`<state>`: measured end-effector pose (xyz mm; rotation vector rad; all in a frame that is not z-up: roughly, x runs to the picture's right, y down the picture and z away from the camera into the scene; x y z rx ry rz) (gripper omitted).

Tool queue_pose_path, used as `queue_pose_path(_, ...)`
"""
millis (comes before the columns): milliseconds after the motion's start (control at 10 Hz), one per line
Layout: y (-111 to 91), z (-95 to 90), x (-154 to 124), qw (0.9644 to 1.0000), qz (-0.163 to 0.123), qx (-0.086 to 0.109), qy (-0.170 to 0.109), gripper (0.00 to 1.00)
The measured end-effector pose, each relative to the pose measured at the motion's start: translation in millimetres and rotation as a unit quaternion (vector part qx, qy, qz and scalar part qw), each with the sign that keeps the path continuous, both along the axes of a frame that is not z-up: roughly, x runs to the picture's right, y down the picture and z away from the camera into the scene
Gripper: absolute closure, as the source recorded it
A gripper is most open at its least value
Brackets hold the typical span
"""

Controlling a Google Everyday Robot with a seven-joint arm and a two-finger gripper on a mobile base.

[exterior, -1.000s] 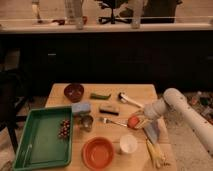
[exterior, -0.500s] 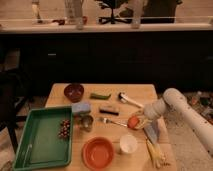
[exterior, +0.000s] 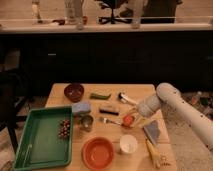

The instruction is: Place apple in purple bowl

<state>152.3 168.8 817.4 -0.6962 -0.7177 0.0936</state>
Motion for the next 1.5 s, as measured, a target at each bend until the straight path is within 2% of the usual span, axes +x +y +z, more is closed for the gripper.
queue_pose_path(300, -17, -4.0, -13, 0.9994, 0.028, 0.019, -0.010, 1.00)
queue_pose_path(800, -56, -13.3, -57, 0.9956, 0.072, 0.048, -0.035, 1.00)
queue_pose_path(1200, -71, -4.4, -83, 0.9917, 0.111, 0.052, -0.039, 1.00)
queue_pose_path(1300, -86, 7.9, -113, 0.9901, 0.123, 0.054, -0.039, 1.00)
queue_pose_path(1500, -94, 13.5, -127, 0.9899, 0.124, 0.054, -0.044, 1.00)
